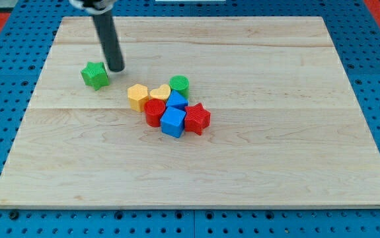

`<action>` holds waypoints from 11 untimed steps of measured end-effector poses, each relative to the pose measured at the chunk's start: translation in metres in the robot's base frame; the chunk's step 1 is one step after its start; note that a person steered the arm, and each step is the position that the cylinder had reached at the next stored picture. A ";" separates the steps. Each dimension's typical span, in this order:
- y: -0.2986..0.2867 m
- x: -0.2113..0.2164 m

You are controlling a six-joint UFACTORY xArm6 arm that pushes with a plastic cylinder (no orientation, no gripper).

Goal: Slide the green circle to the bottom right of the green star

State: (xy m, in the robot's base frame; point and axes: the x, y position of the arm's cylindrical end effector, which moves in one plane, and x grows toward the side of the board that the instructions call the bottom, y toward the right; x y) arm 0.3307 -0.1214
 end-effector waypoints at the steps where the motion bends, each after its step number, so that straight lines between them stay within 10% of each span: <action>1: 0.100 -0.034; 6: 0.126 0.068; 11: -0.006 0.104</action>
